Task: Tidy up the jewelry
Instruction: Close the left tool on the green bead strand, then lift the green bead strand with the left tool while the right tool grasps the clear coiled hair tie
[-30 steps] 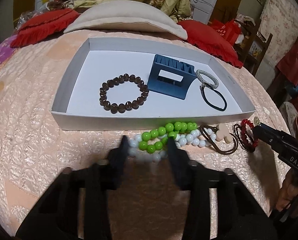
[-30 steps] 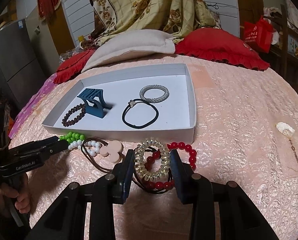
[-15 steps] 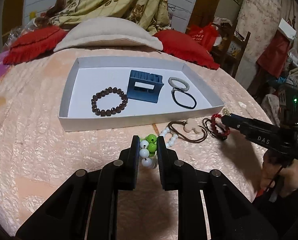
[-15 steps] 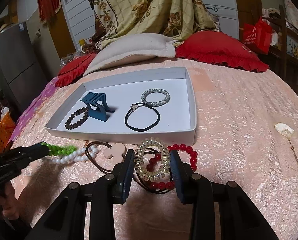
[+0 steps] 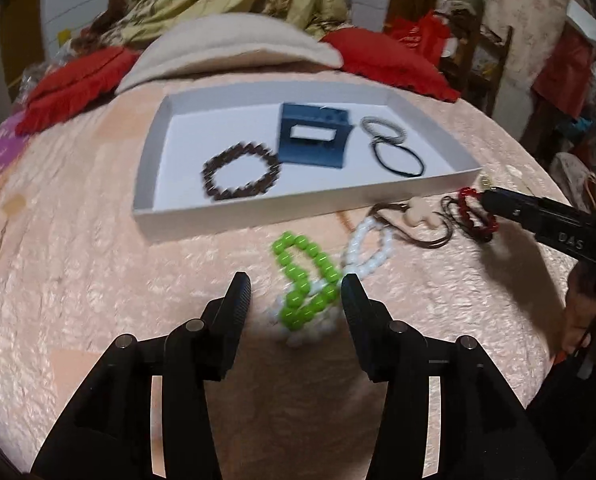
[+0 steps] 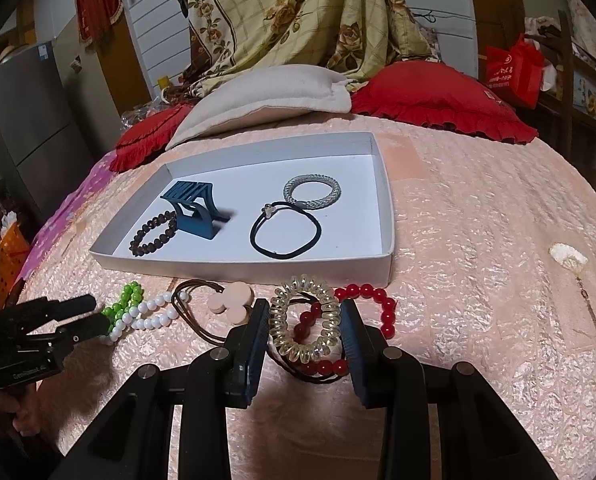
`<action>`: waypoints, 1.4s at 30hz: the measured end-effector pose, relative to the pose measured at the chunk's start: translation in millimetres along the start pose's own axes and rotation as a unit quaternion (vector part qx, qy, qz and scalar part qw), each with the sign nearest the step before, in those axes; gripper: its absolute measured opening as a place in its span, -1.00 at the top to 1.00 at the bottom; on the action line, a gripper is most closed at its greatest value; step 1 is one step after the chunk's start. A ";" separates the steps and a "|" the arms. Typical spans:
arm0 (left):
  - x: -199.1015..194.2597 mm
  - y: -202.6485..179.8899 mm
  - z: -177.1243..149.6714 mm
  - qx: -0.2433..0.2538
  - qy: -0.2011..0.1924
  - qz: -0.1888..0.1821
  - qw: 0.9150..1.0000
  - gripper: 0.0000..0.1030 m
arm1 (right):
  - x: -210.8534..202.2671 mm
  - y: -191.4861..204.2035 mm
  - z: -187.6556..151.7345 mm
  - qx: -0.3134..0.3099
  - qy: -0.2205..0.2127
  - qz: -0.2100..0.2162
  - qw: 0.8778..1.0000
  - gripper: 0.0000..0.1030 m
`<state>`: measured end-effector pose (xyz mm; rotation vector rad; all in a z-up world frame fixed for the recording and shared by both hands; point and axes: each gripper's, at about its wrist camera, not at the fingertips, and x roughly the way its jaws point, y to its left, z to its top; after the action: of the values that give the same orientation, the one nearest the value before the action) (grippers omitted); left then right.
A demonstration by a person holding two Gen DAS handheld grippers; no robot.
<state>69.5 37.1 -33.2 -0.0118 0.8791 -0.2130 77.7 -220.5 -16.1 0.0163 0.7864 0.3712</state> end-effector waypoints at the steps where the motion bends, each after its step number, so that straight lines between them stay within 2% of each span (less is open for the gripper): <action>1: 2.6 -1.7 0.5 0.004 0.003 0.000 1.000 0.10 | 0.1 -0.1 0.0 0.000 0.000 -0.001 1.000 0.33; 2: 7.0 -2.3 0.9 0.004 0.009 0.000 1.000 0.15 | 0.1 -0.1 0.0 0.000 0.000 0.000 1.000 0.33; 3: 10.1 -2.0 1.4 0.001 0.013 0.000 1.000 0.30 | 0.0 -0.3 0.0 0.001 0.000 -0.001 1.000 0.33; 5: 13.9 -0.4 2.0 -0.006 0.017 -0.003 1.000 0.48 | 0.1 -0.4 -0.1 0.001 0.001 -0.001 1.000 0.33; 6: 13.1 0.3 2.2 -0.009 0.016 -0.005 1.000 0.73 | 0.3 -0.4 -0.2 0.001 0.002 -0.001 1.000 0.33; 7: 12.3 0.3 2.5 -0.008 0.016 -0.006 1.000 0.85 | 0.5 -0.3 -0.1 0.001 0.002 -0.001 1.000 0.33; 10: 8.3 1.4 2.3 -0.013 0.012 -0.011 1.000 0.84 | 1.5 0.7 -0.2 0.000 0.004 -0.001 1.000 0.33; 14: -5.4 10.0 6.6 -0.039 -0.007 -0.041 0.998 0.85 | 0.6 -0.3 0.0 0.001 0.002 -0.002 1.000 0.33; 23: -27.6 32.3 15.6 -0.102 -0.054 -0.052 0.992 0.85 | -4.3 -2.4 1.5 0.006 -0.011 -0.005 1.000 0.33; 34: -18.2 21.7 18.1 -0.082 -0.046 -0.028 0.995 0.85 | -4.2 -1.9 0.8 0.005 -0.006 -0.003 1.000 0.33; 42: -16.5 22.1 18.7 -0.077 -0.050 0.005 0.996 0.85 | -6.7 9.1 0.0 -0.016 -0.014 -0.003 1.000 0.33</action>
<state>77.6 60.4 -10.8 -0.1612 0.7931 -0.1332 70.5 -214.2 -10.2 -0.0118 0.7527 0.3770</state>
